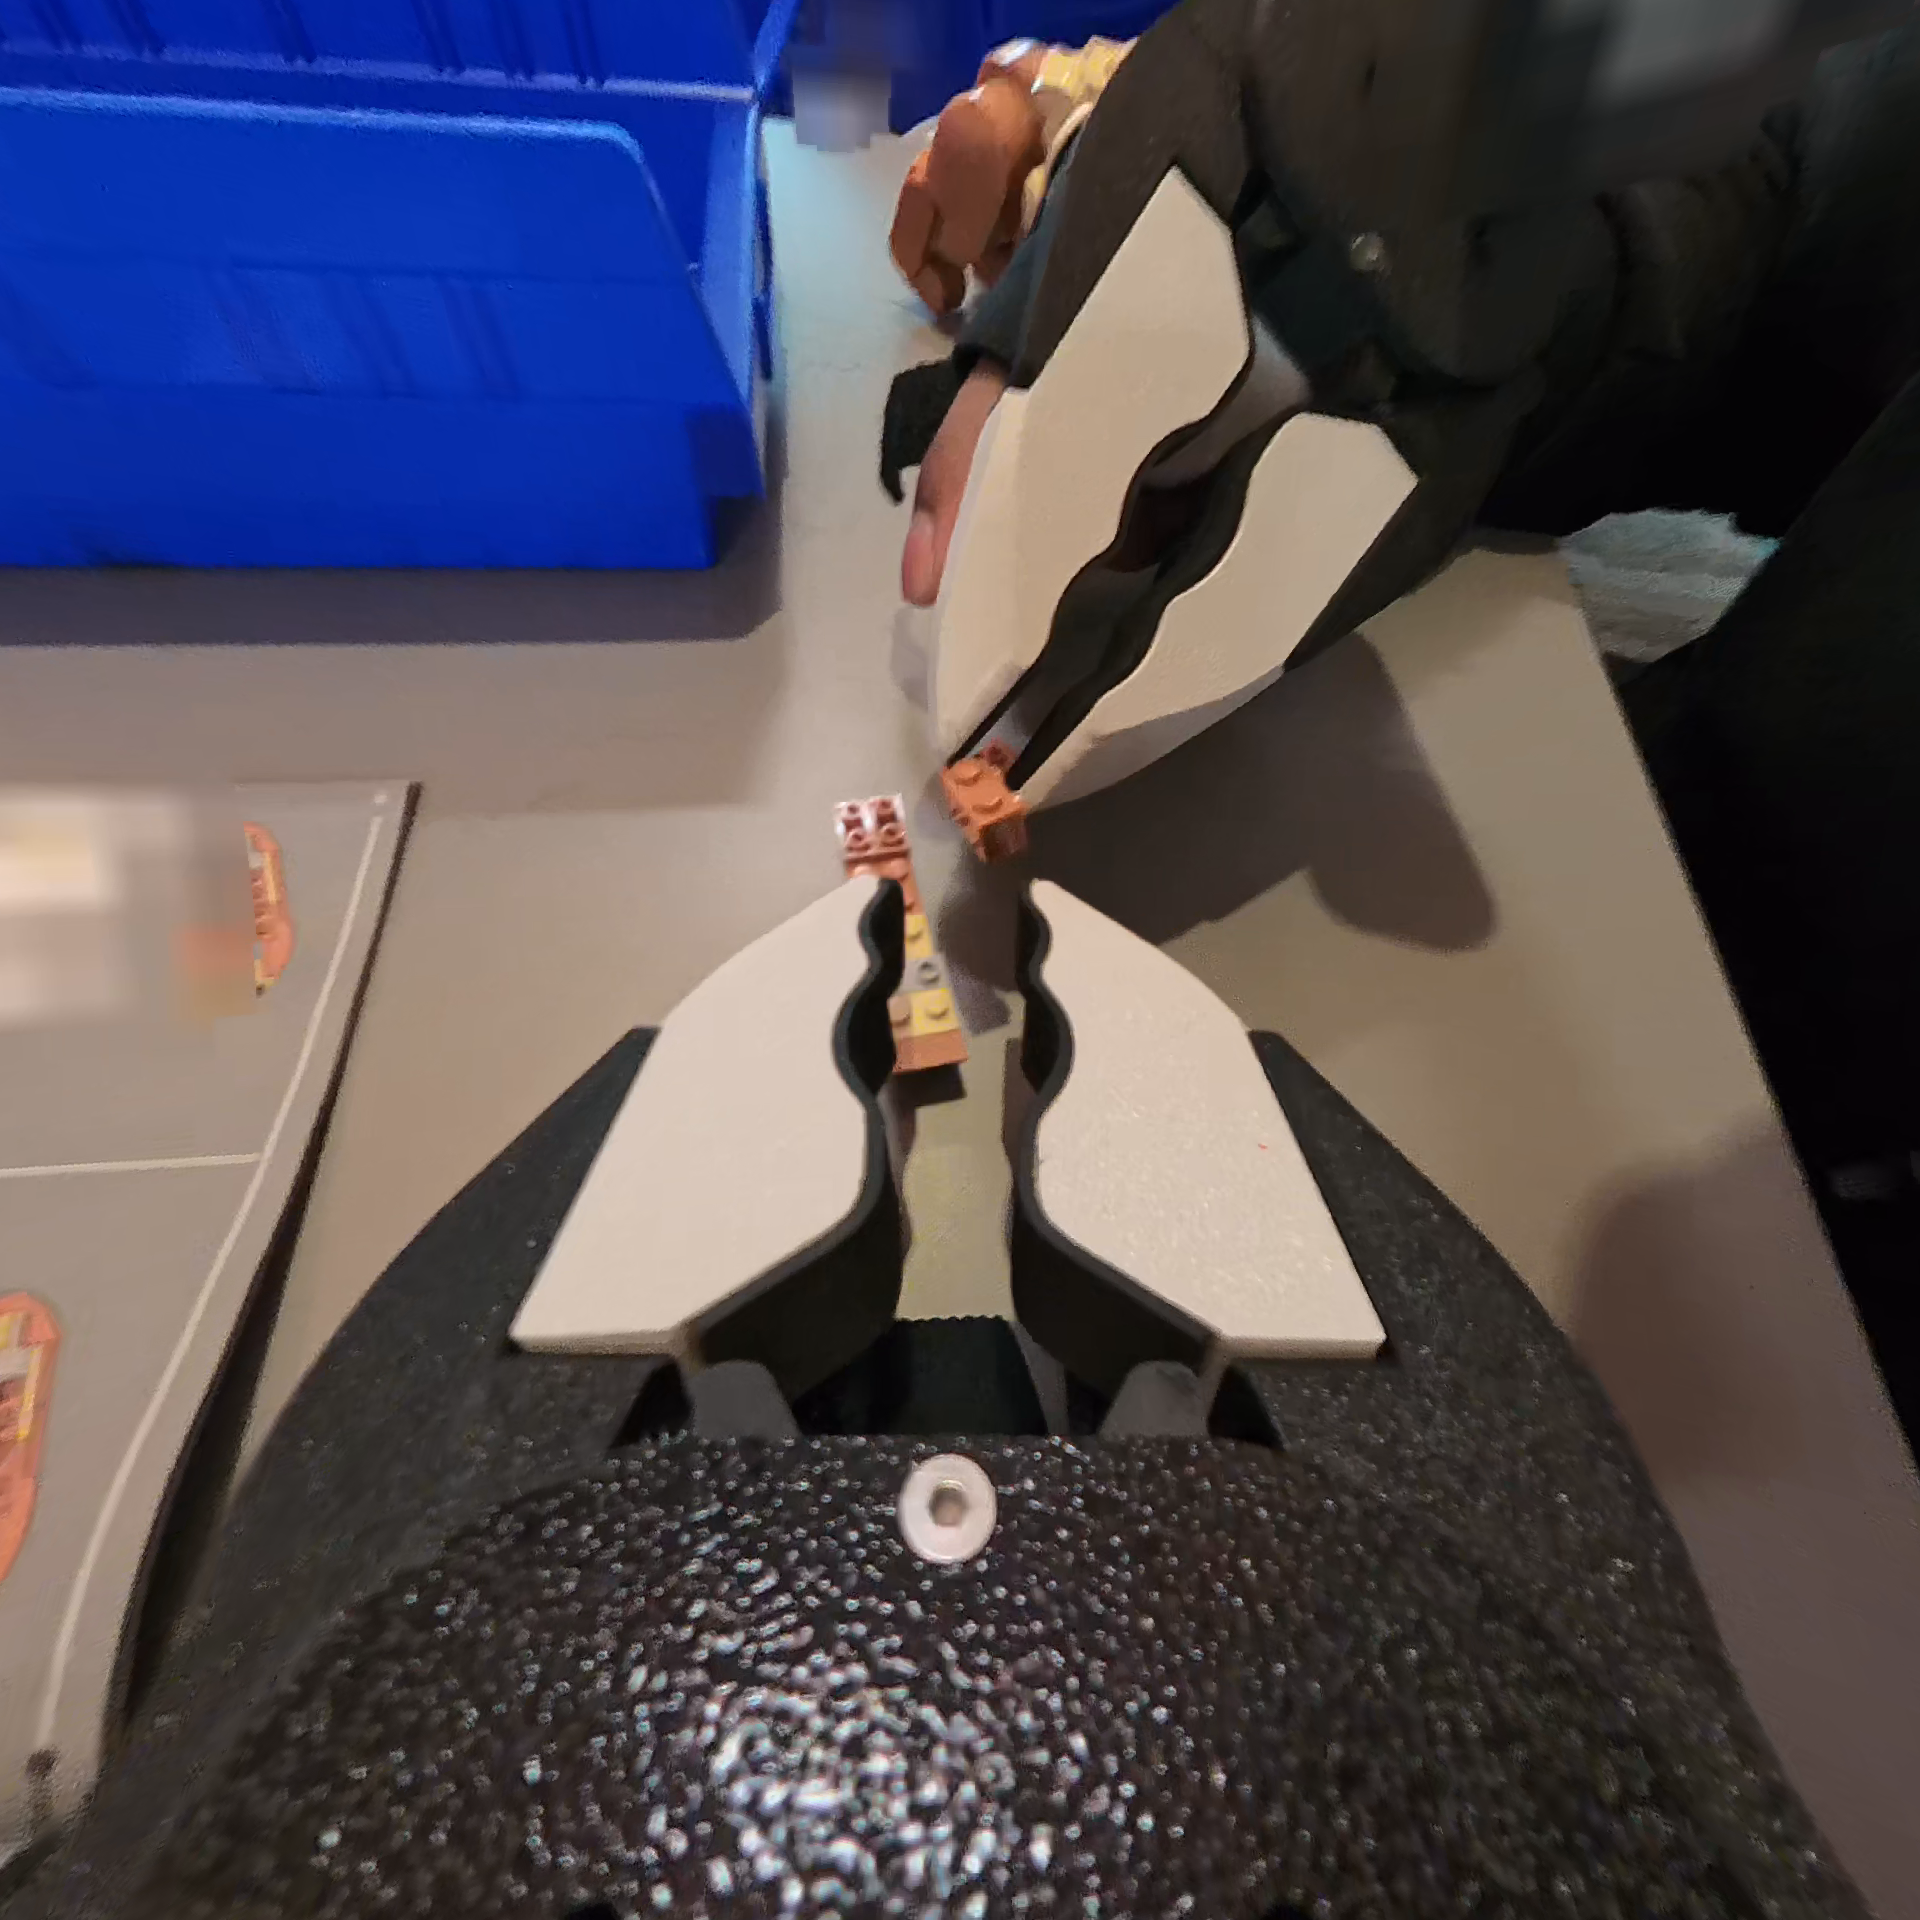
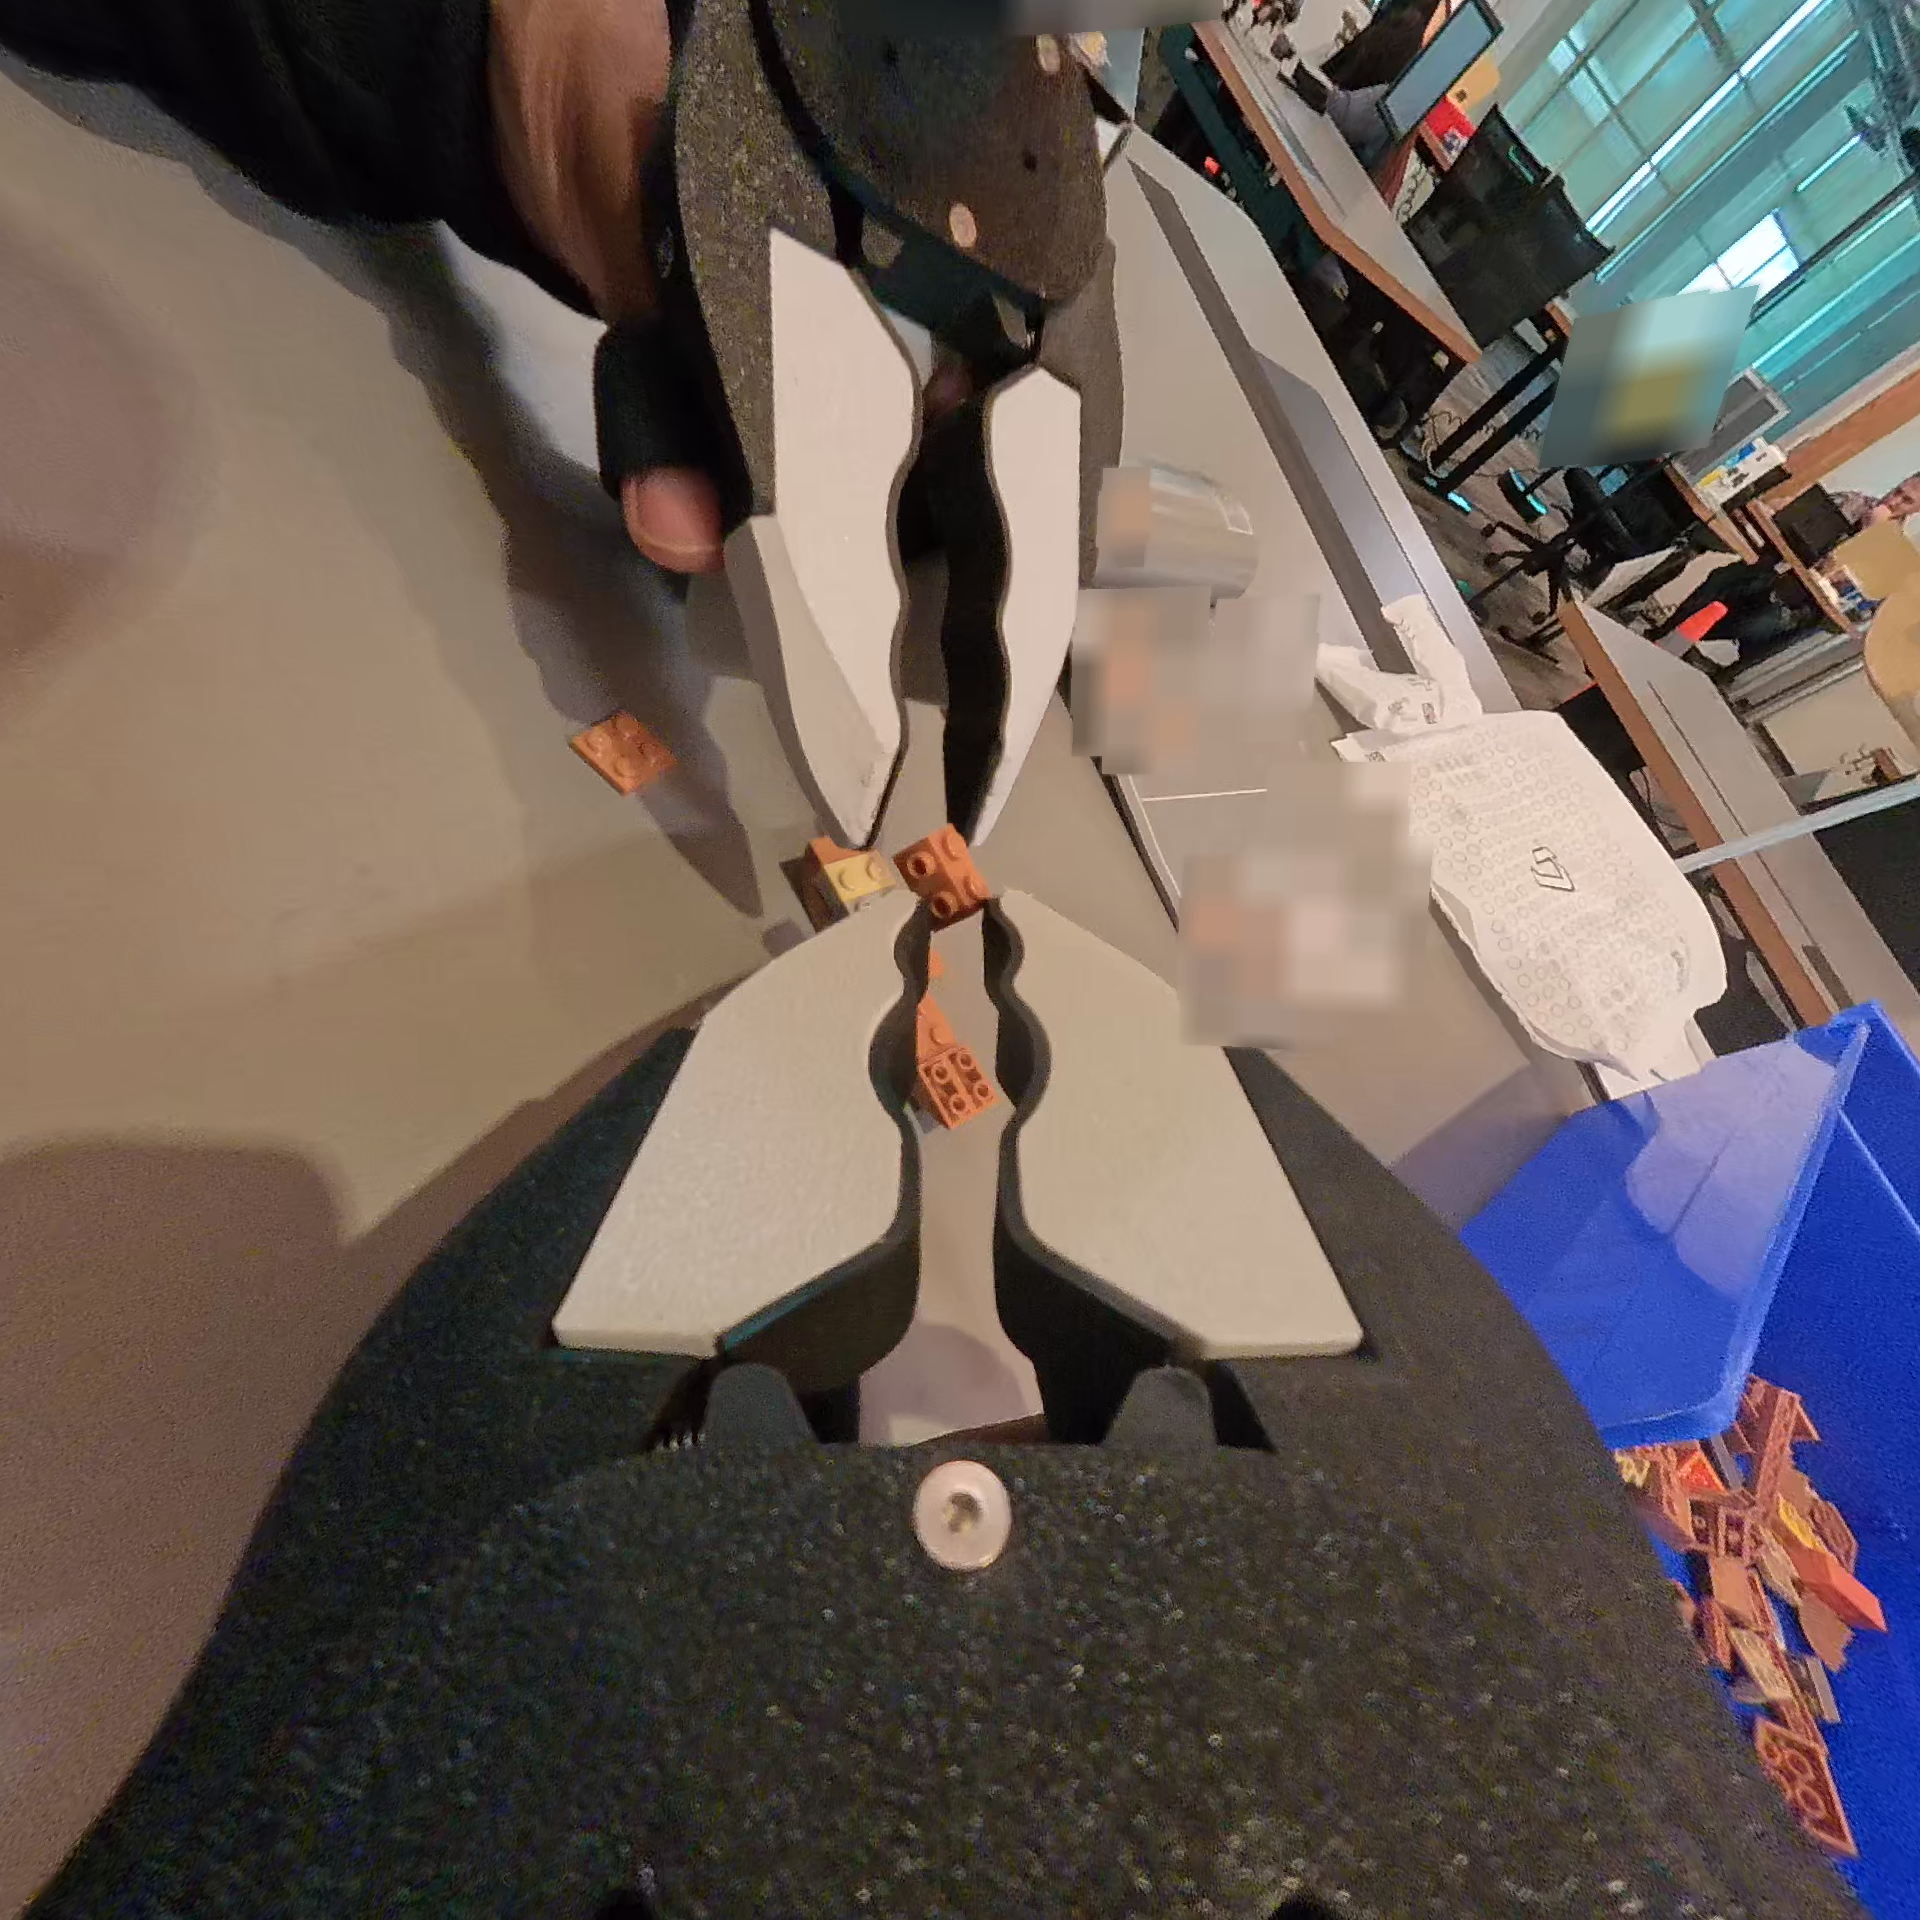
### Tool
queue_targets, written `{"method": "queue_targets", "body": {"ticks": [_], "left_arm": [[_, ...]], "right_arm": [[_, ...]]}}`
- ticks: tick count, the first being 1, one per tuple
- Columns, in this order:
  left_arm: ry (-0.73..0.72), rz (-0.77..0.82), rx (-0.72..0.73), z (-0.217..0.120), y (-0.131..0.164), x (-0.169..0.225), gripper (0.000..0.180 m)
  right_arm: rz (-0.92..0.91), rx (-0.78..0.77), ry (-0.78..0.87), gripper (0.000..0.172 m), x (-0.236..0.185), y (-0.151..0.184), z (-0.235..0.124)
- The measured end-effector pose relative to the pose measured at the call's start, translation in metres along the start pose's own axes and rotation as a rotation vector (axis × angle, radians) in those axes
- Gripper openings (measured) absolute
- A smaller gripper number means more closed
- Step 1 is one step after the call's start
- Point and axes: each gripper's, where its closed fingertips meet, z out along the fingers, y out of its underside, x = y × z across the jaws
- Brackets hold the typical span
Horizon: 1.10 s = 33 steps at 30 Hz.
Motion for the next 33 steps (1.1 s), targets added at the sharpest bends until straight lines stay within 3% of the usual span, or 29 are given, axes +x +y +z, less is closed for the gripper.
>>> {"method": "queue_targets", "body": {"ticks": [6,11,15,33], "left_arm": [[-0.129,0.063,-0.197,0.004,0.025,-0.012,0.036],[-0.155,0.068,-0.271,0.014,0.038,-0.012,0.035],[-0.173,0.064,-0.266,0.017,0.036,-0.012,0.018],[-0.141,-0.129,-0.136,0.015,0.020,-0.011,0.017]], "right_arm": [[0.017,-0.076,0.018,0.009,0.002,0.011,0.004],[0.050,-0.117,0.011,0.009,0.001,0.017,0.006],[0.045,-0.153,0.011,0.009,-0.002,0.021,0.008],[-0.021,-0.216,0.089,0.009,0.001,0.023,0.011]]}}
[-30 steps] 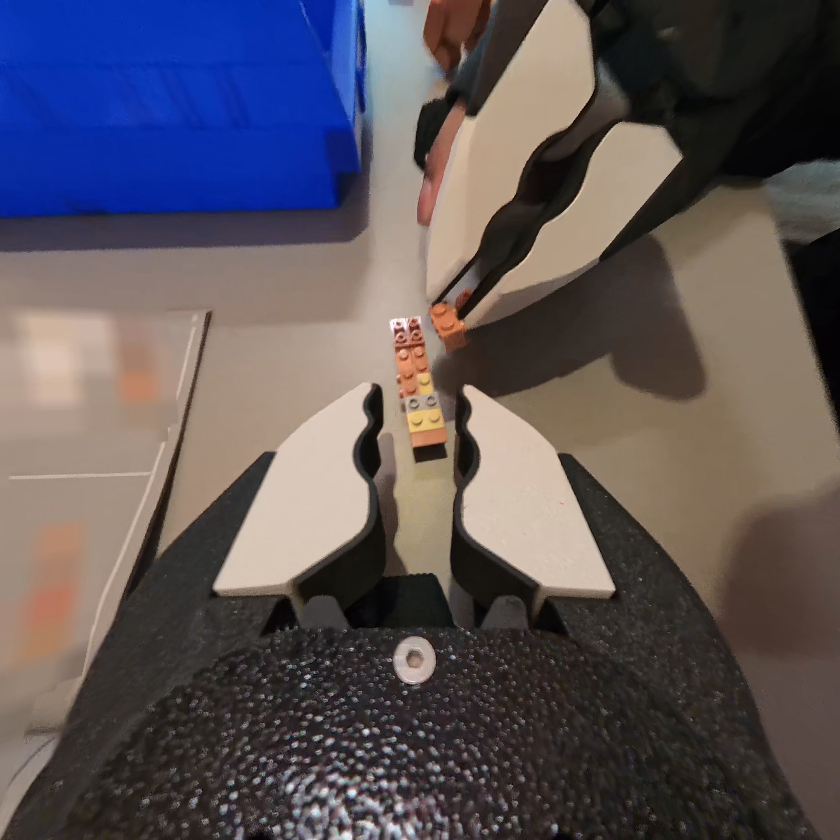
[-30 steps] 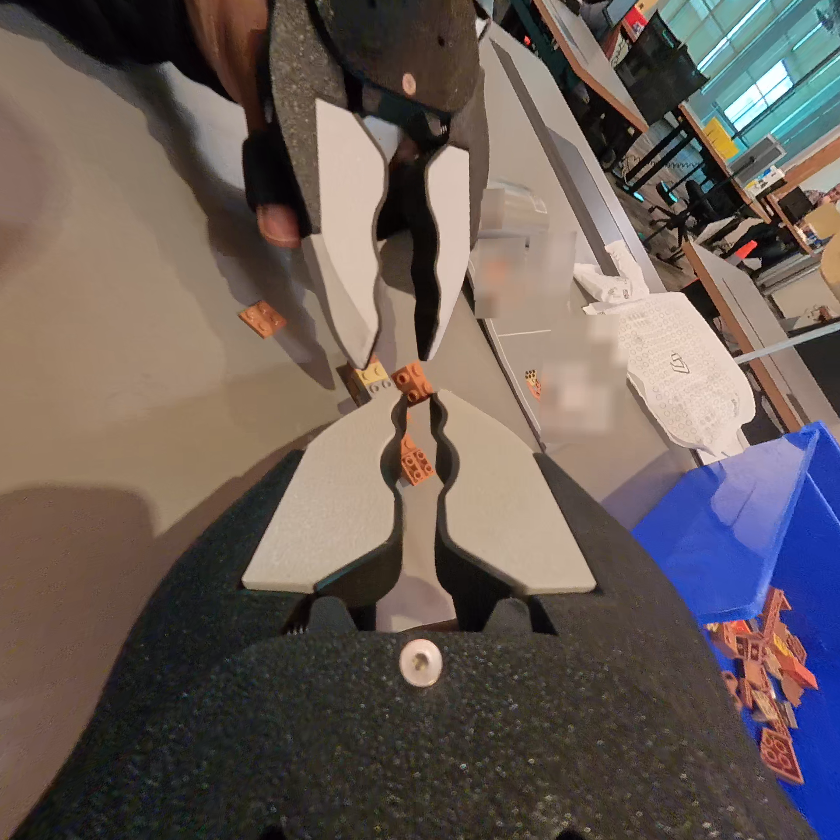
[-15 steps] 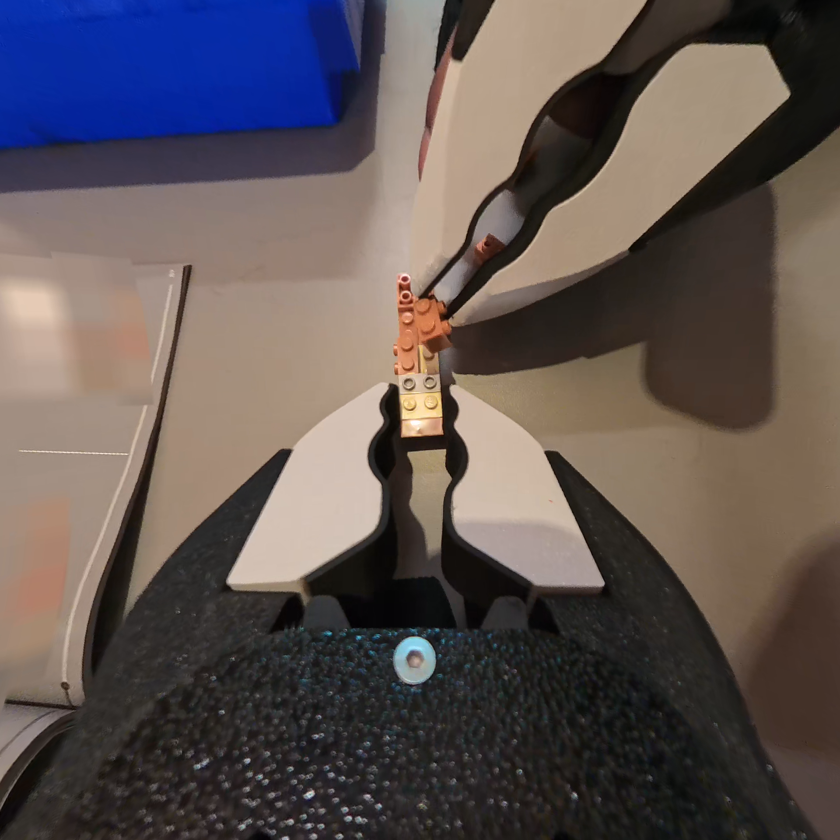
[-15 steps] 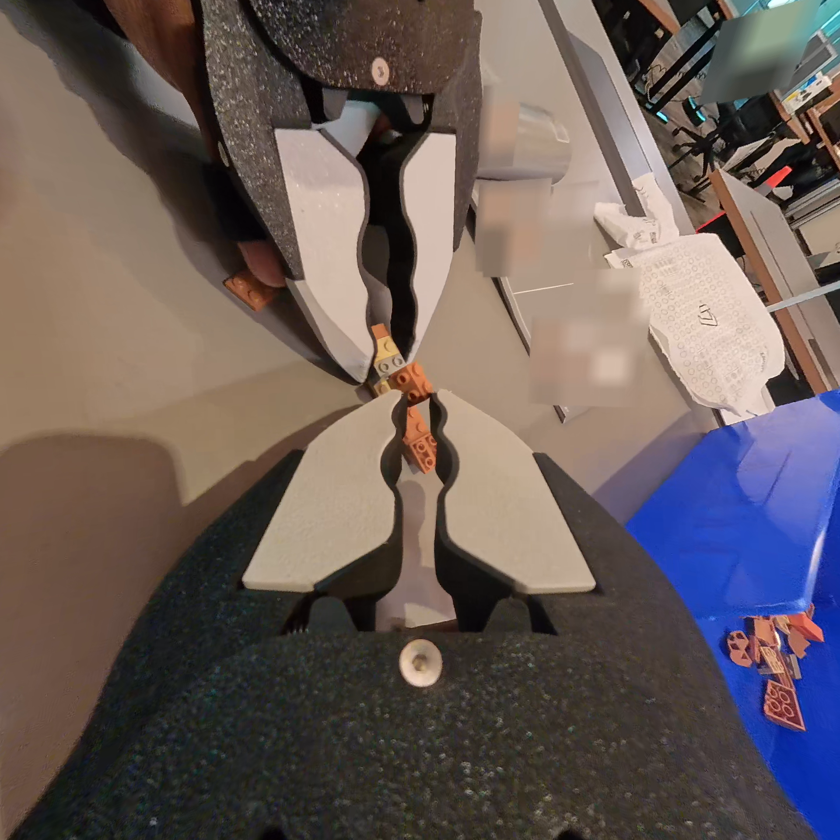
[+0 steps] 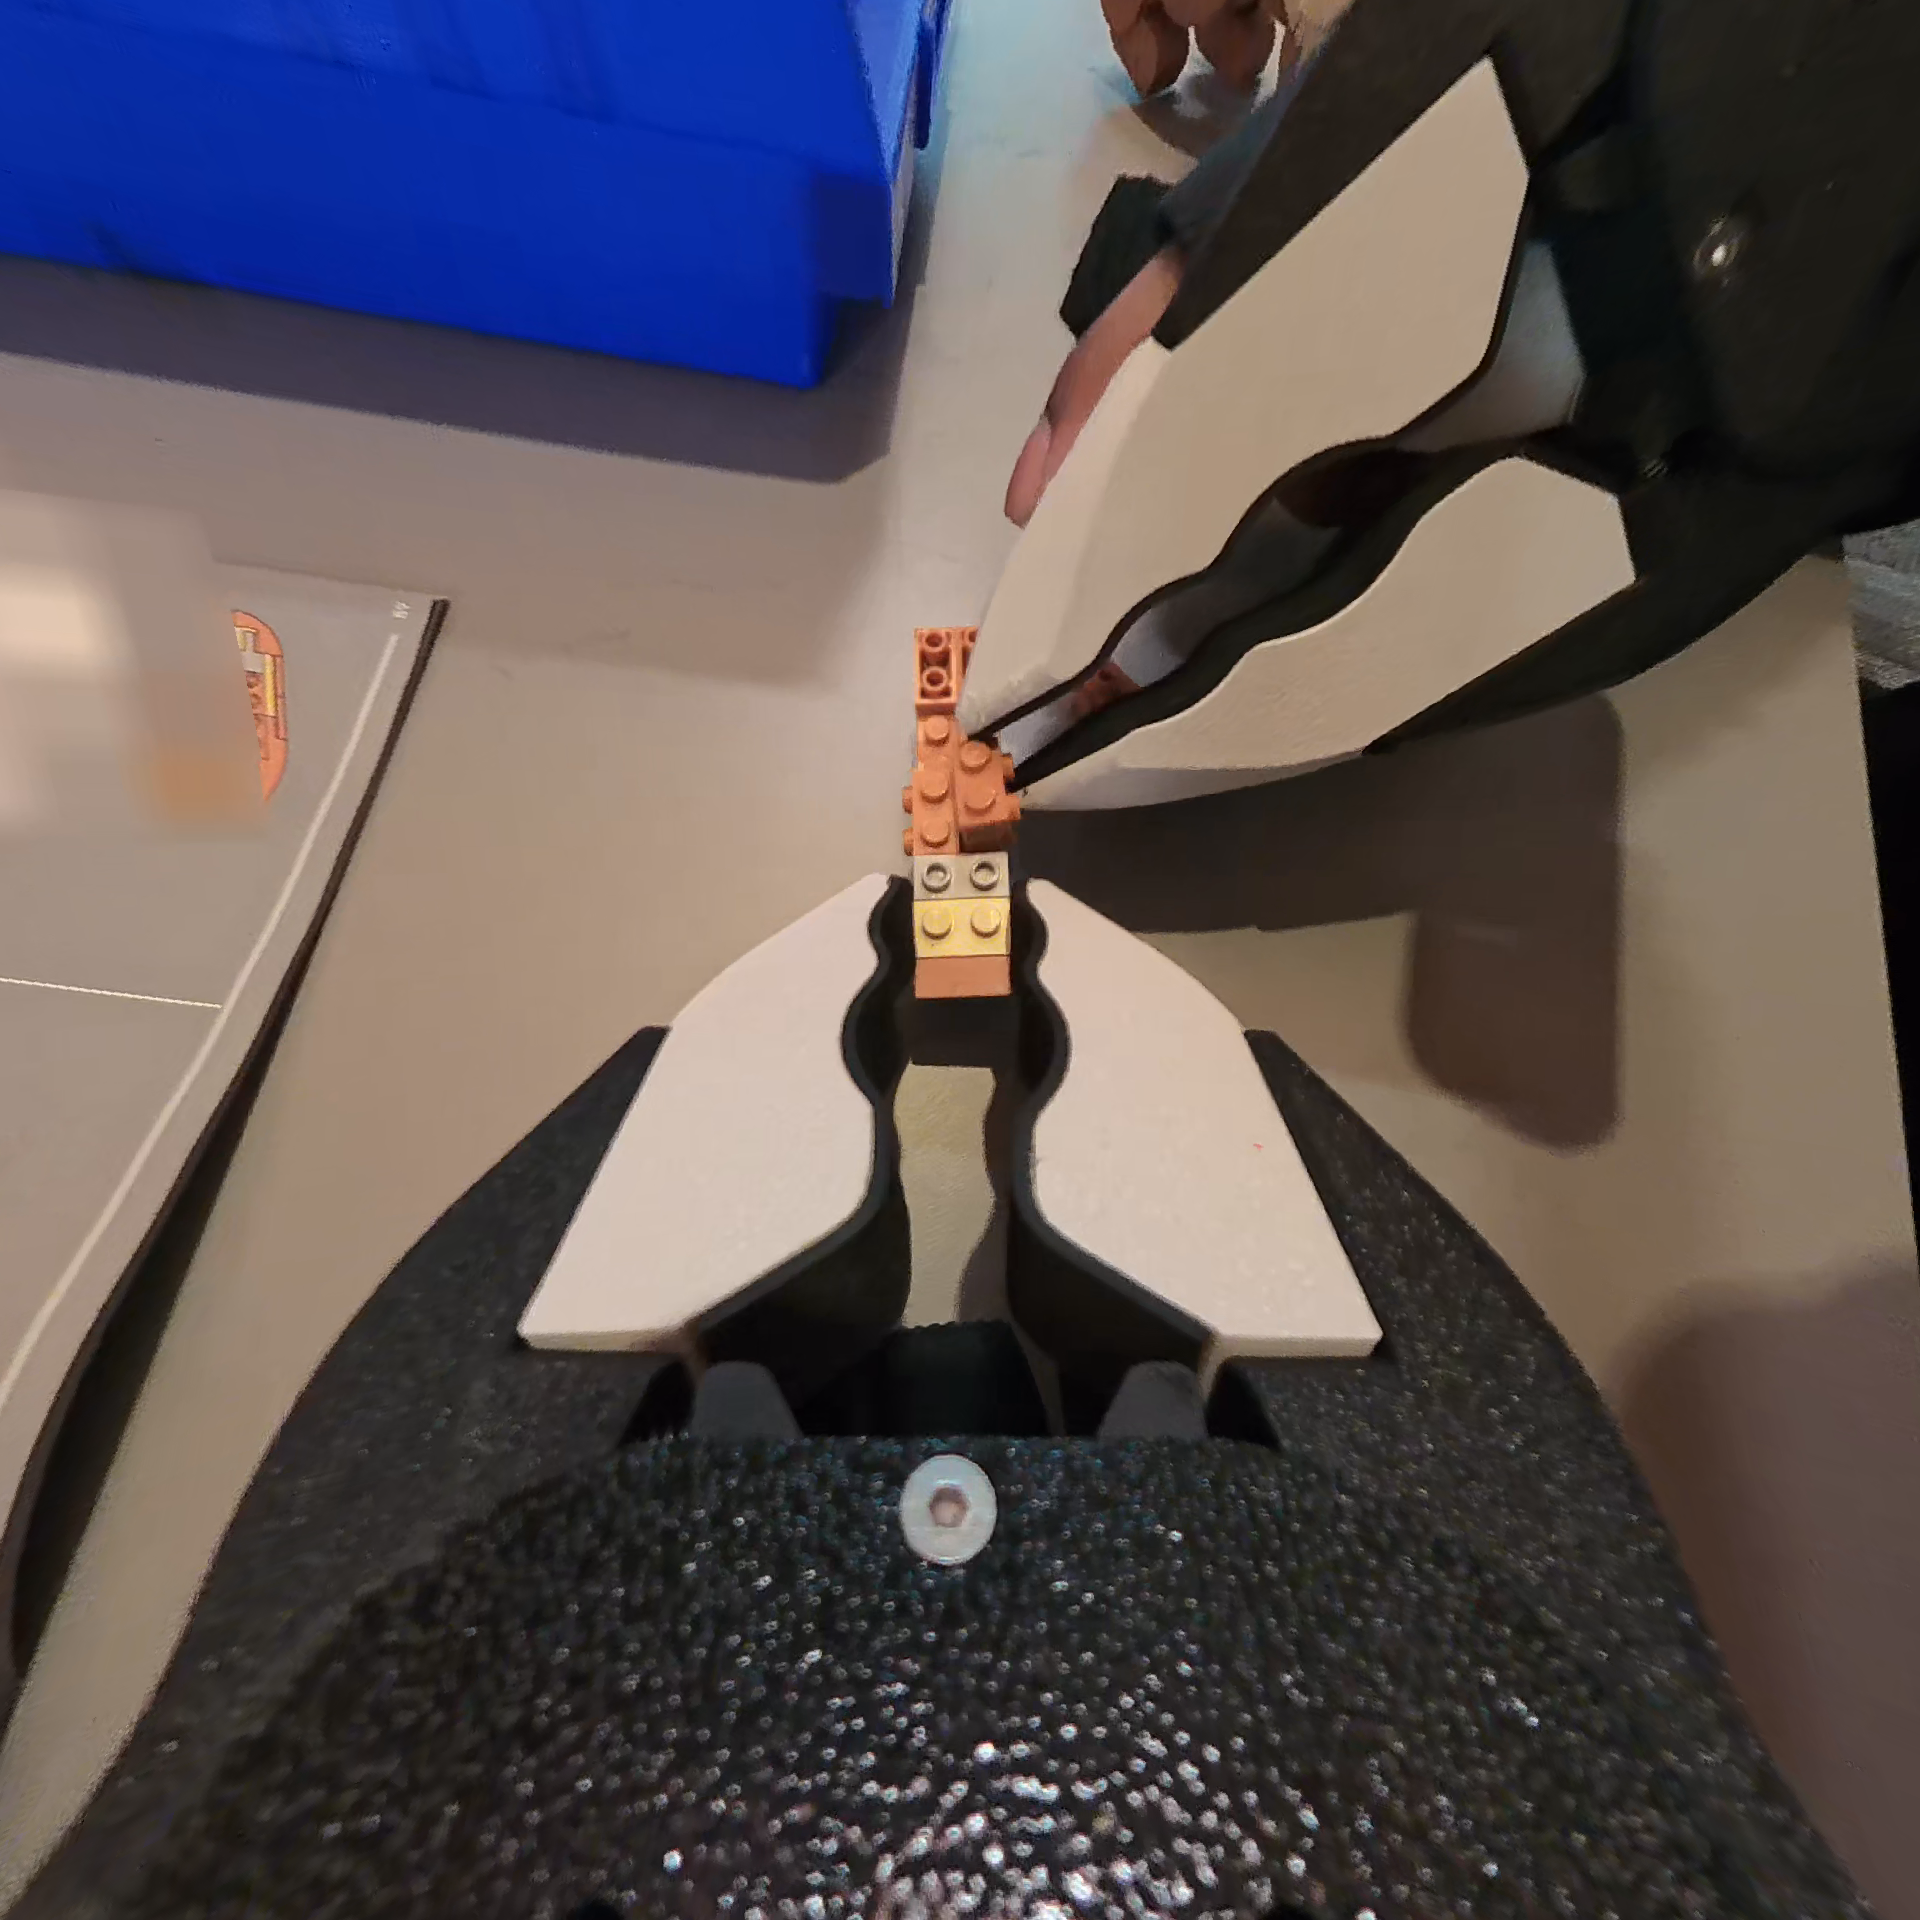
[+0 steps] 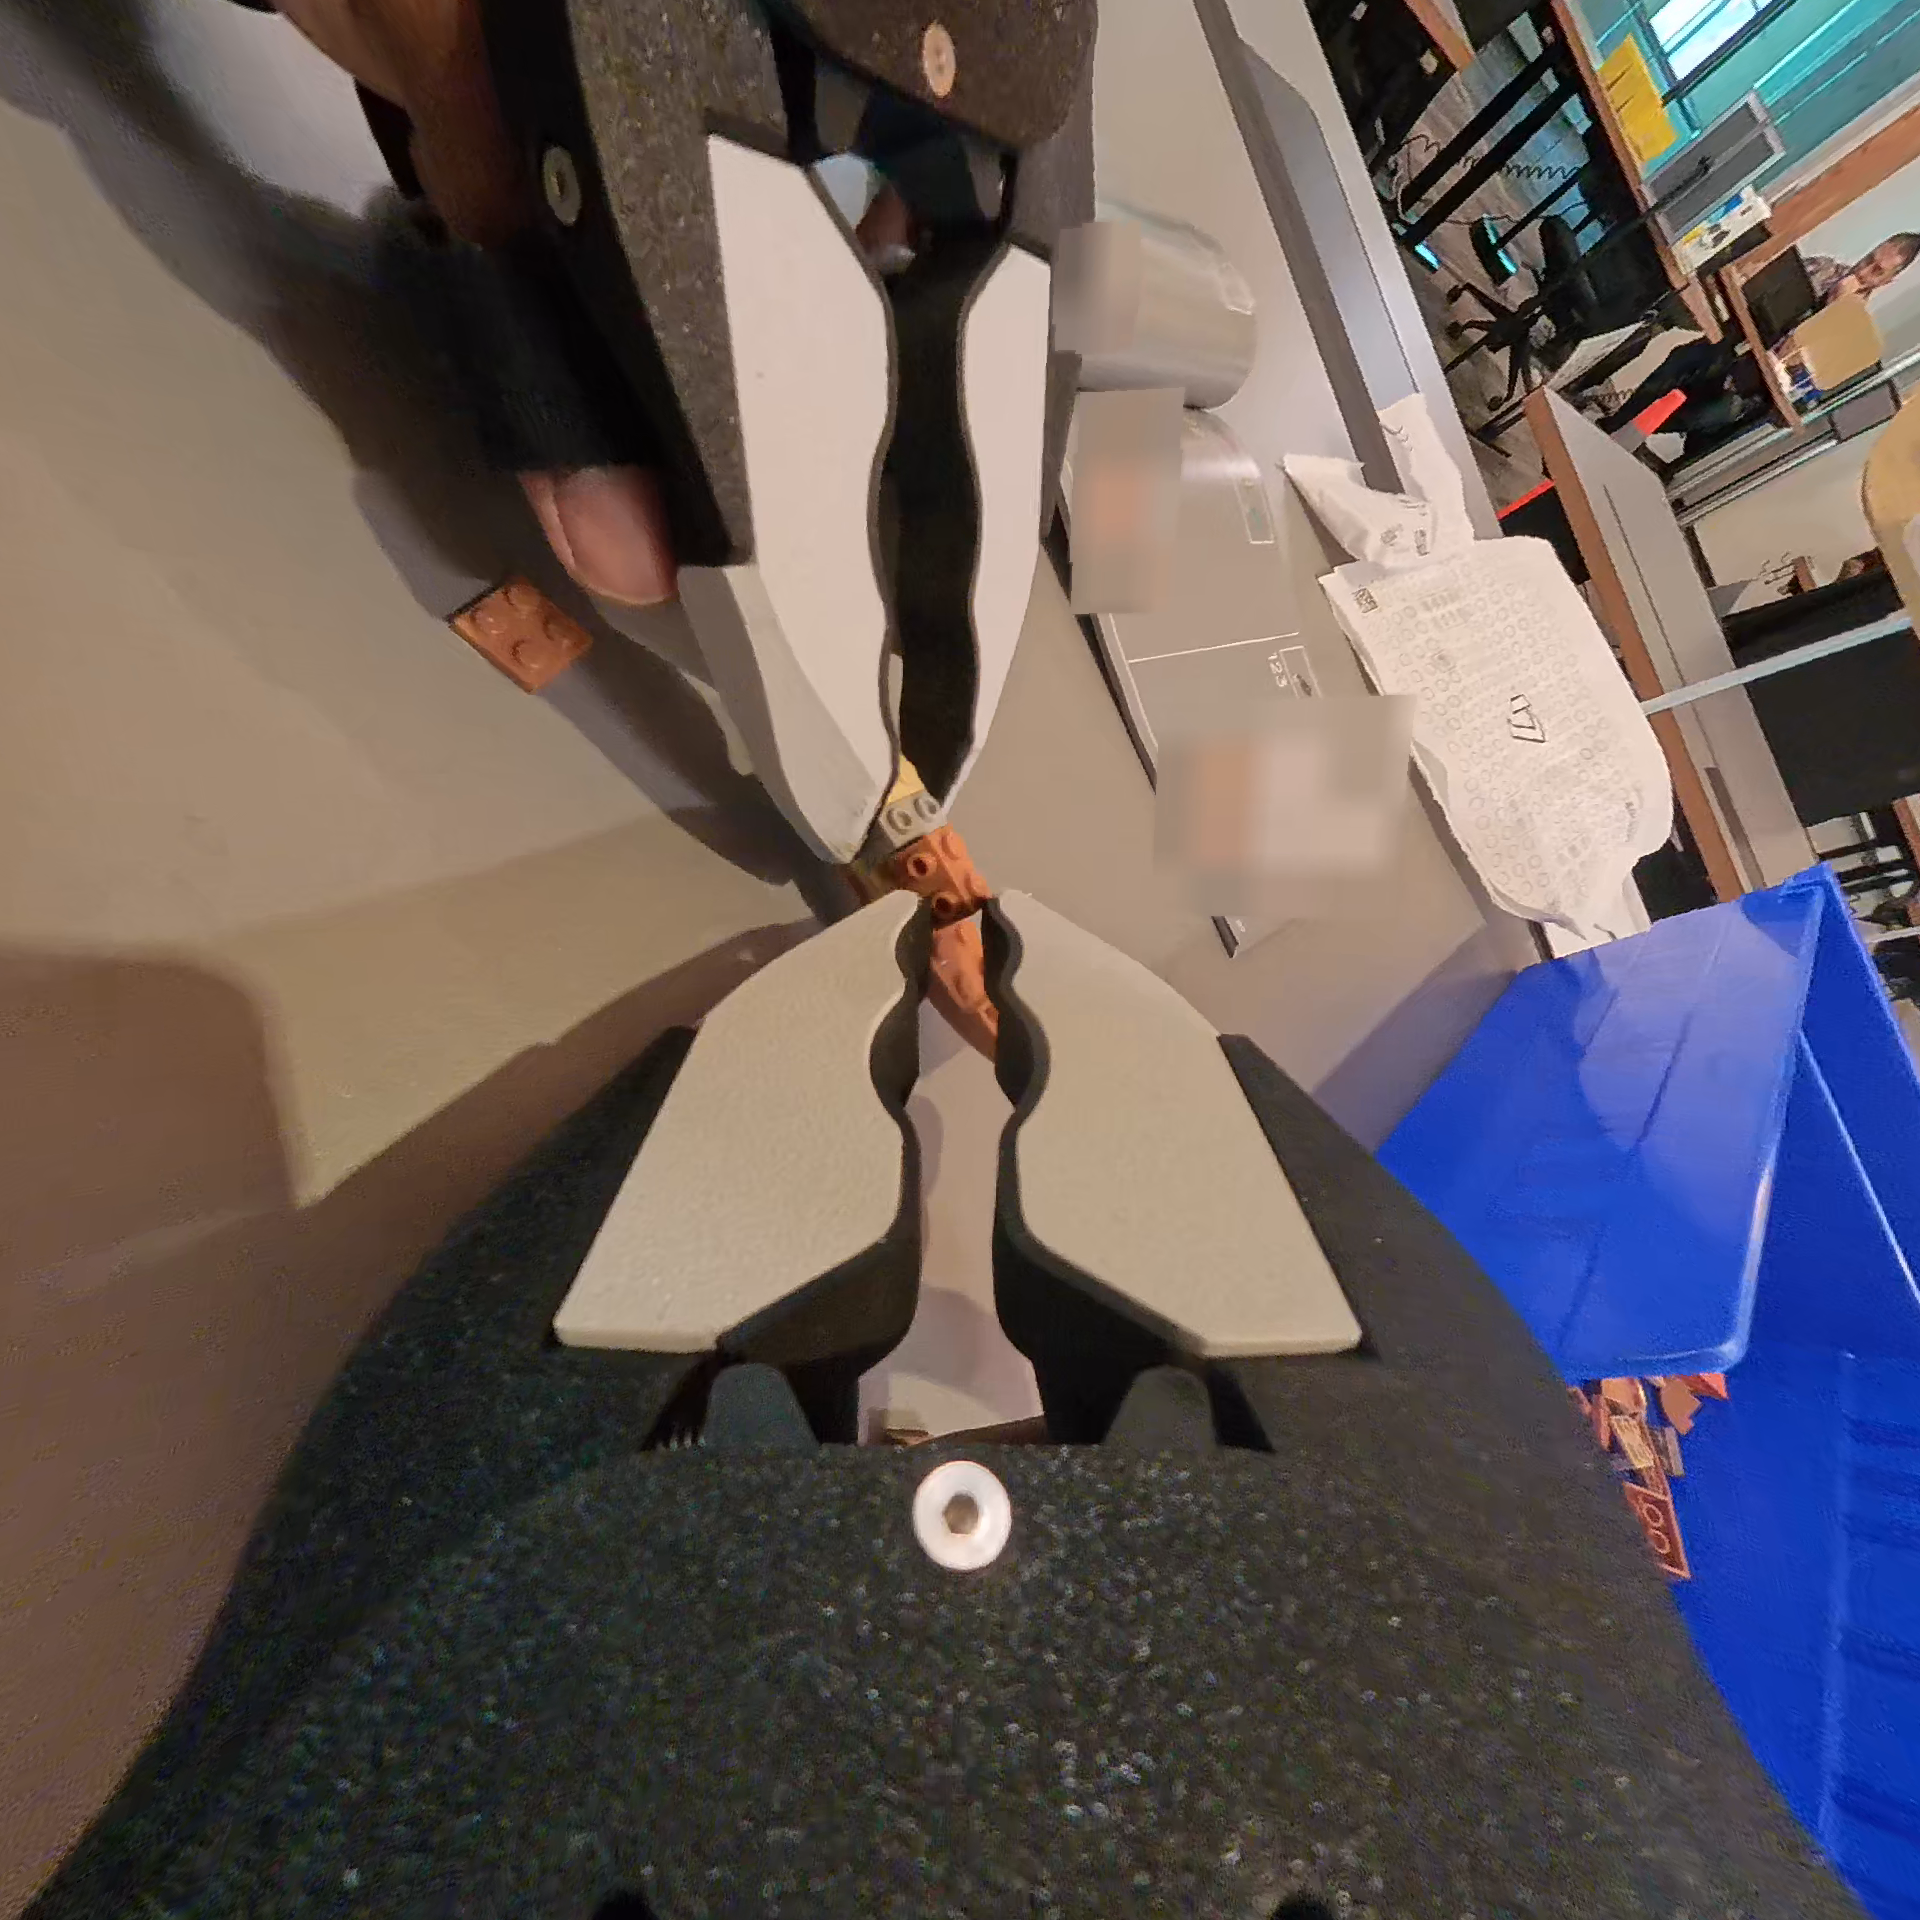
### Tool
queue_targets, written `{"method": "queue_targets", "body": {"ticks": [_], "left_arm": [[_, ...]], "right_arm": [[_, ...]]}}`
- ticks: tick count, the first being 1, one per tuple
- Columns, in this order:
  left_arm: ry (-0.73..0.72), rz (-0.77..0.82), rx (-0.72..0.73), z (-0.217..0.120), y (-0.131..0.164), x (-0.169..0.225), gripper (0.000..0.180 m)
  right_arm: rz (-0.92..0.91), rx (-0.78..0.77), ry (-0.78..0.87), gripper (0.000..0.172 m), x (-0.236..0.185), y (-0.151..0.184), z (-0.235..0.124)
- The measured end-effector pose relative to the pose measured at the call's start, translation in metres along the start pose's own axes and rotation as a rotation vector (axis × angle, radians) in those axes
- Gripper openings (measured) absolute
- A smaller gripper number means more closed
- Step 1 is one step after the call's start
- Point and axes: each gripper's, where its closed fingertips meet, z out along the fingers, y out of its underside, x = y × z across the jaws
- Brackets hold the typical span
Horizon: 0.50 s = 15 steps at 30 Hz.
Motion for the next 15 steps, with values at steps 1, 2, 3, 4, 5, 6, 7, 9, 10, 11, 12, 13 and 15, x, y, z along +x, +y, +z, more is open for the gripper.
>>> {"method": "queue_targets", "body": {"ticks": [1,2,3,4,5,6,7,9,10,11,12,13,15], "left_arm": [[0.002,-0.008,0.005,-0.0003,-0.0006,-0.0001,0.017],[0.007,-0.014,0.008,-0.0007,-0.0010,0.0000,0.017],[0.011,-0.018,0.011,-0.0009,-0.0013,-0.0002,0.017],[0.012,-0.024,0.014,-0.0011,-0.0016,-0.0005,0.017],[0.016,-0.029,0.016,-0.0014,-0.0018,-0.0005,0.017],[0.023,-0.034,0.016,-0.0013,-0.0019,0.0002,0.017],[0.028,-0.039,0.017,-0.0014,-0.0020,0.0005,0.017],[0.030,-0.042,0.019,-0.0015,-0.0021,0.0005,0.017],[0.032,-0.045,0.019,-0.0015,-0.0021,0.0005,0.017],[0.034,-0.048,0.020,-0.0016,-0.0023,0.0003,0.017],[0.037,-0.051,0.021,-0.0016,-0.0023,0.0003,0.017],[0.040,-0.054,0.022,-0.0017,-0.0024,0.0004,0.017],[0.043,-0.057,0.024,-0.0018,-0.0026,0.0004,0.017]], "right_arm": [[-0.005,-0.002,0.002,0.009,-0.0003,0.0001,0.0002],[-0.010,-0.005,0.005,0.009,-0.0004,0.0002,0.0004],[-0.017,-0.007,0.008,0.009,-0.0004,0.0003,0.0004],[-0.021,-0.008,0.010,0.009,-0.0004,0.0003,0.0004],[-0.023,-0.007,0.013,0.009,-0.0002,-0.0001,0.0003],[-0.026,-0.007,0.014,0.009,-0.0003,-0.0005,0.0001],[-0.028,-0.008,0.016,0.009,-0.0002,-0.0006,0.0002],[-0.036,-0.010,0.019,0.009,-0.0004,-0.0004,0.0005],[-0.041,-0.012,0.019,0.009,-0.0008,-0.0002,0.0008],[-0.045,-0.015,0.020,0.009,-0.0010,0.0002,0.0011],[-0.047,-0.016,0.022,0.009,-0.0011,0.0002,0.0012],[-0.048,-0.015,0.022,0.009,-0.0011,0.0000,0.0013],[-0.047,-0.013,0.022,0.010,-0.0011,-0.0004,0.0012]]}}
